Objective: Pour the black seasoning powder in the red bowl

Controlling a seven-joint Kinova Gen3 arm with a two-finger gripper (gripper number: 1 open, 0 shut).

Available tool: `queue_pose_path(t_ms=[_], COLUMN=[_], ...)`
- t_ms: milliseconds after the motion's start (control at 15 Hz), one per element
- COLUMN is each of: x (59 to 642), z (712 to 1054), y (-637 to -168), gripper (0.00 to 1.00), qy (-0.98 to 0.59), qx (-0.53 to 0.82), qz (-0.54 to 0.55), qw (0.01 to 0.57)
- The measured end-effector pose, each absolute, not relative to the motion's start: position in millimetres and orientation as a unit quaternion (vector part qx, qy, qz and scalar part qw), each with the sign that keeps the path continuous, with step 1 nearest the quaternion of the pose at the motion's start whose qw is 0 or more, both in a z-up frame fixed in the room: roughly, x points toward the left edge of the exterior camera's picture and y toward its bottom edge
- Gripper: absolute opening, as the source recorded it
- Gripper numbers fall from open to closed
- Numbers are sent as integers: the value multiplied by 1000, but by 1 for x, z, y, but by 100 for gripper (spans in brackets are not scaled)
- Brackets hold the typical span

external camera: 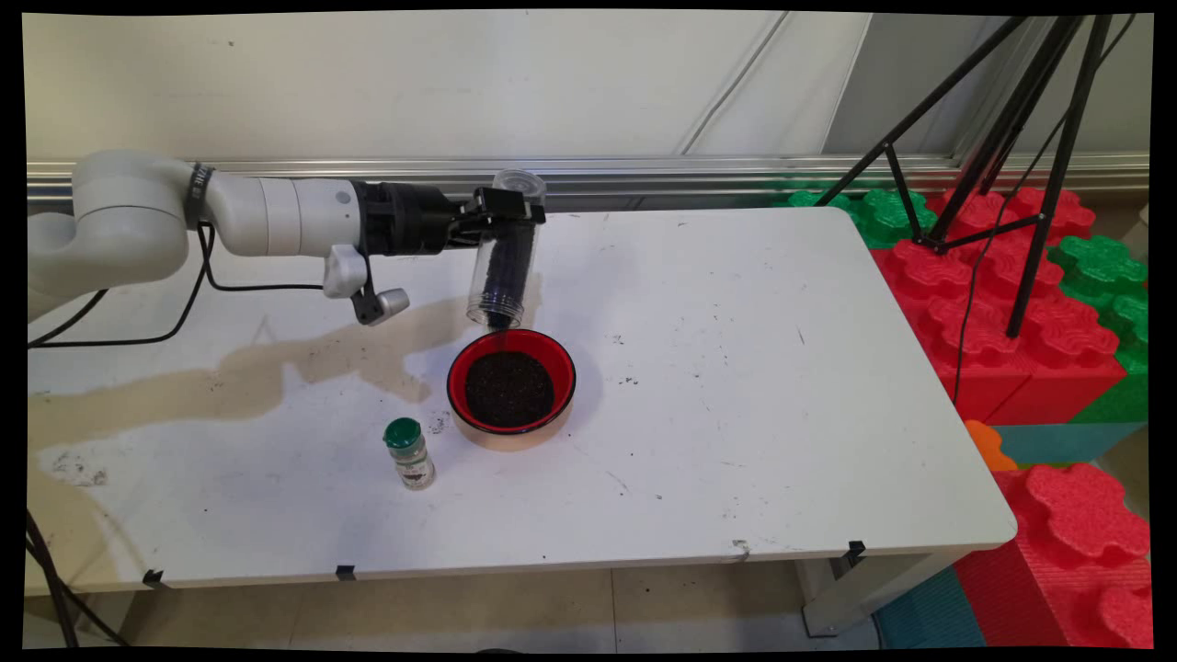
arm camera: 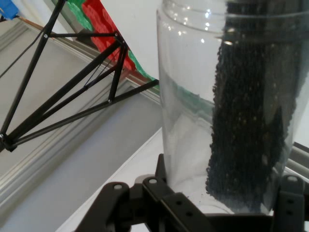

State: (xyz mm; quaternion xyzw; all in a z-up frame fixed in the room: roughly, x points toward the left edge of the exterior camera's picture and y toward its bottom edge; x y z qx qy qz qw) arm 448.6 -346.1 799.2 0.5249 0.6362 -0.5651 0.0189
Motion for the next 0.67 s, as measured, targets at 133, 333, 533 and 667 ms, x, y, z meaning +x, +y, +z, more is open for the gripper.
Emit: queue_pose_path(t_ms=[133, 333, 533, 667], x=[448, 447, 445, 443], z=[798, 796, 795, 794], y=[-344, -342, -341, -340], gripper=[0, 0, 0, 0], qy=[630, 620, 610, 603], qx=[531, 542, 552, 557], qz=[-565, -566, -568, -570], qw=[23, 28, 33, 35])
